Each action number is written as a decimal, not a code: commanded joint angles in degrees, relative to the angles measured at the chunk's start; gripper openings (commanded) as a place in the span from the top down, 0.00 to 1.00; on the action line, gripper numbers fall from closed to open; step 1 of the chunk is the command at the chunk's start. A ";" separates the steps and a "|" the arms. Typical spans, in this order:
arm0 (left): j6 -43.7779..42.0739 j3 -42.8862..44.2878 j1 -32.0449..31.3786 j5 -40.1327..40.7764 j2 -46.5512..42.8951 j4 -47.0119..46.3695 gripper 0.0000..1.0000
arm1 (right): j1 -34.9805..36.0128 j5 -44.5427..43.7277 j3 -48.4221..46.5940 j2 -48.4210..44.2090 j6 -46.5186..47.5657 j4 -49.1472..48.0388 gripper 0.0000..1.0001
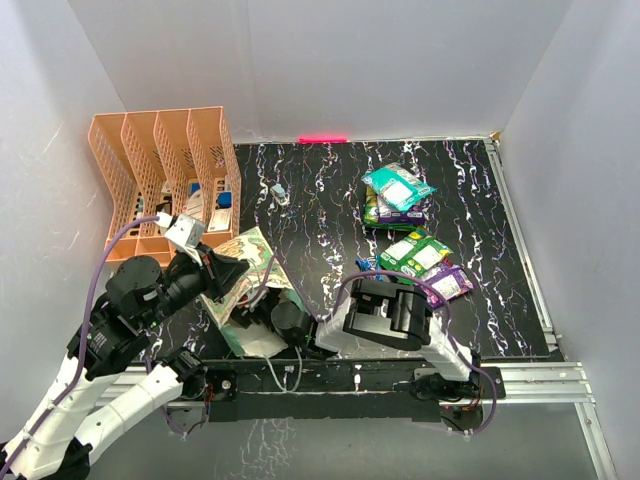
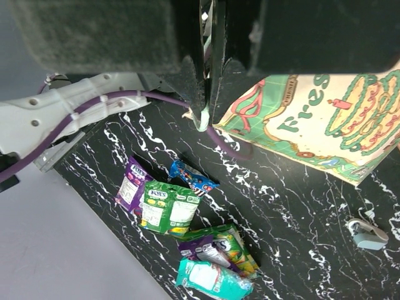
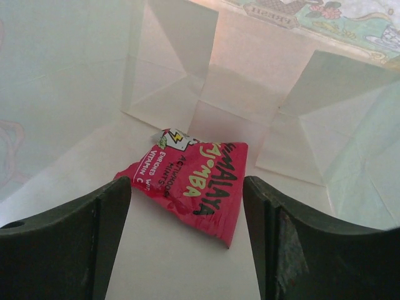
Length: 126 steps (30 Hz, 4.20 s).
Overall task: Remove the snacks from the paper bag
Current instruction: Take out the snack from the paper bag, then adjust the paper bag at the center of the board, then place the snack at the center of the board.
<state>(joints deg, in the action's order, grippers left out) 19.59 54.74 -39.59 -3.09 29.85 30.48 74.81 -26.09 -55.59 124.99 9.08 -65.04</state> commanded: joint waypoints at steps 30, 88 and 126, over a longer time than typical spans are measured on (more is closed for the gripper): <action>-1.61 0.79 -0.13 -1.22 -1.54 1.03 1.00 | -5.02 -0.33 -9.34 2.18 -15.23 20.72 0.81; 7.07 15.14 -0.13 3.50 12.76 -0.73 1.00 | -14.68 -6.81 5.09 -69.46 0.41 53.42 0.93; 15.28 12.93 -0.13 25.62 6.87 12.91 0.71 | -44.09 33.01 6.31 -35.18 -13.82 50.70 0.35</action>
<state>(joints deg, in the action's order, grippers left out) 35.97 63.68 -39.59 15.73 38.11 38.41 30.74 7.01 -48.73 99.44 -0.64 -18.09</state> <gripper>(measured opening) 0.175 0.539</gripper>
